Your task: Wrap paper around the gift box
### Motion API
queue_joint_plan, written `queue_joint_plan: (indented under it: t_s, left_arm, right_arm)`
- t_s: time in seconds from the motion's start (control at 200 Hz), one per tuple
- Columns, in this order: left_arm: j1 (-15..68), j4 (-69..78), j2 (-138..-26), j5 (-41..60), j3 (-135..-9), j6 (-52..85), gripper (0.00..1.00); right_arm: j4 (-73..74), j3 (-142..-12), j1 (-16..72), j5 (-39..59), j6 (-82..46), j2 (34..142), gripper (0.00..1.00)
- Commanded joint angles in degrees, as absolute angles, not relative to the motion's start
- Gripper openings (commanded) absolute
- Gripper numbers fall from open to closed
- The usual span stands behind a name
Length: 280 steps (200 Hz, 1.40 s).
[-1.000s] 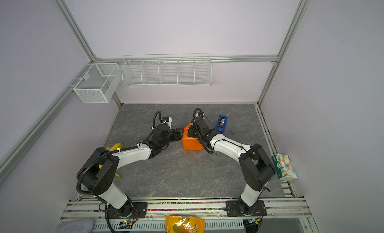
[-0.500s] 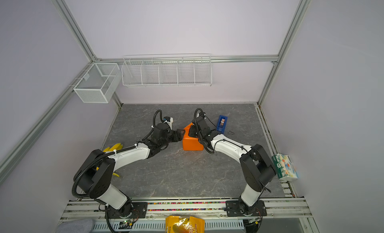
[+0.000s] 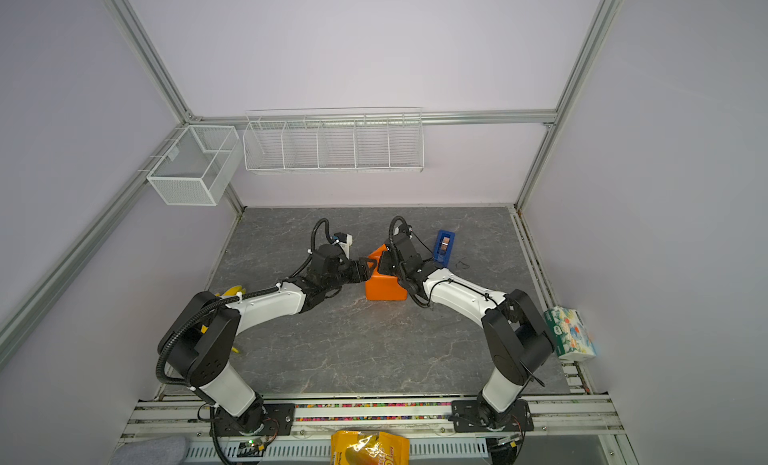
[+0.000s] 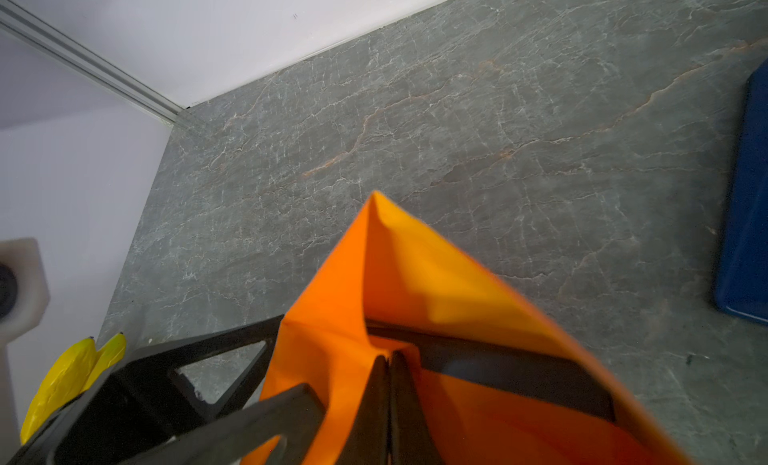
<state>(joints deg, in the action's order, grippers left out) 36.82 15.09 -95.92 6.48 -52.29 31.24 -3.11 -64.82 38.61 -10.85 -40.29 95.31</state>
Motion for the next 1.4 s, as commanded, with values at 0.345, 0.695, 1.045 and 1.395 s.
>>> queue_joint_plan:
  t_s: [0.345,0.695,1.045,1.395]
  left_arm:
    - [37.27,10.21,-98.05,6.08,-51.60,30.80,0.72]
    - [37.26,8.99,-97.71,5.45,-51.62,30.58,0.72]
    - [37.24,8.13,-97.66,5.09,-52.03,30.12,0.71]
    - [37.20,7.96,-97.08,5.26,-51.94,30.06,0.71]
  right_arm:
    - [-5.60,-66.26,38.67,0.40,-40.12,97.12,0.07]
    - [-13.88,-66.49,36.83,-8.17,-37.86,93.86,0.07]
    - [-13.01,-62.37,32.98,-9.80,-34.05,78.43,0.19]
    - [-3.22,-48.39,26.22,-17.81,-35.51,76.52,0.68]
